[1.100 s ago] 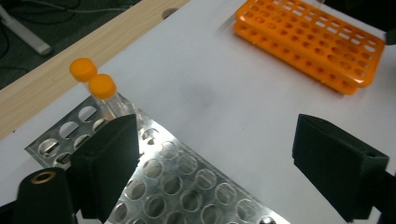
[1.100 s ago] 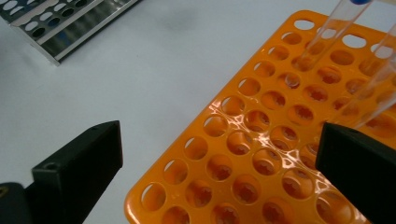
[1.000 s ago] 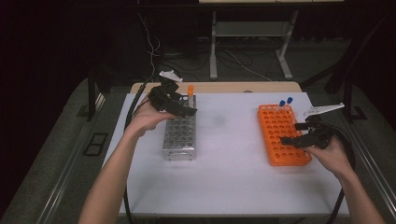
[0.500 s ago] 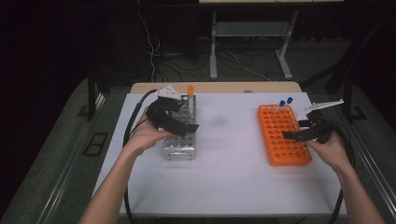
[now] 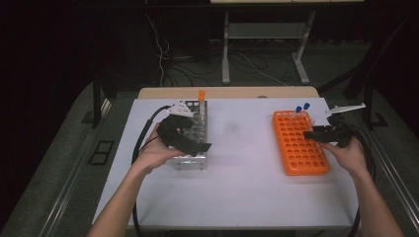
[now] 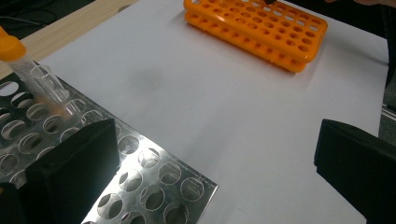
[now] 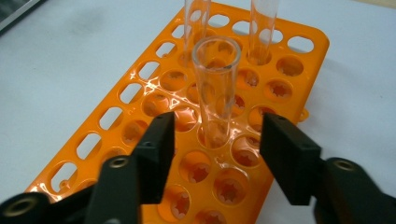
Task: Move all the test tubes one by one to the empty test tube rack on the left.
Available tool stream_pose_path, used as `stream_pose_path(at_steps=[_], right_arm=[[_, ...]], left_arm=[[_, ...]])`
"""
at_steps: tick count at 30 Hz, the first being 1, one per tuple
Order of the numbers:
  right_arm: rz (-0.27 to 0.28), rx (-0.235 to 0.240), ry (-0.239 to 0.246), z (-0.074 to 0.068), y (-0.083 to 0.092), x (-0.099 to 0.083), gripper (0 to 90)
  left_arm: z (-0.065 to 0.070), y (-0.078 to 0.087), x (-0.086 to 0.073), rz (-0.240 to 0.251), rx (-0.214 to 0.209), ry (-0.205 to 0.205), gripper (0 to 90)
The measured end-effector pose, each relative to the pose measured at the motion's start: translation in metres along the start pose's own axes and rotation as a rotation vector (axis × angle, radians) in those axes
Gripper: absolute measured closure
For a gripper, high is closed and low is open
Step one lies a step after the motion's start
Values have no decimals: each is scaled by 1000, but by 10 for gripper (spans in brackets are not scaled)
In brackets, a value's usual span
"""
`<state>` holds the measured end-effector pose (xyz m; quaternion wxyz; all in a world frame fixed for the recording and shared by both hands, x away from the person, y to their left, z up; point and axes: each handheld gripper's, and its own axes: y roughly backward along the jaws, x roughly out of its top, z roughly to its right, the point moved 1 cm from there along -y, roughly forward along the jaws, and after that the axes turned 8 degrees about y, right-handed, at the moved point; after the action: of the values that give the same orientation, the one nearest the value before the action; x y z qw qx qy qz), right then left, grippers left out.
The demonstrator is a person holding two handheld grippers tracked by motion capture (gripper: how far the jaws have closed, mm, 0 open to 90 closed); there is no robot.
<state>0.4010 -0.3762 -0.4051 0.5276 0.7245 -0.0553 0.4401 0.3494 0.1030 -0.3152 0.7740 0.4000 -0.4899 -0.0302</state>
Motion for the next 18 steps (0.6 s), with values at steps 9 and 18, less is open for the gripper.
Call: stream_pose_path(at_steps=[9,18], right_arm=[[3,-8,10,4,-9,1,606],[8,-17,61,-3,-13,5,746]], left_arm=[[0,-5,-3,-30,6,-30,0],[-1,-3,-2,-12,6,-21,0]])
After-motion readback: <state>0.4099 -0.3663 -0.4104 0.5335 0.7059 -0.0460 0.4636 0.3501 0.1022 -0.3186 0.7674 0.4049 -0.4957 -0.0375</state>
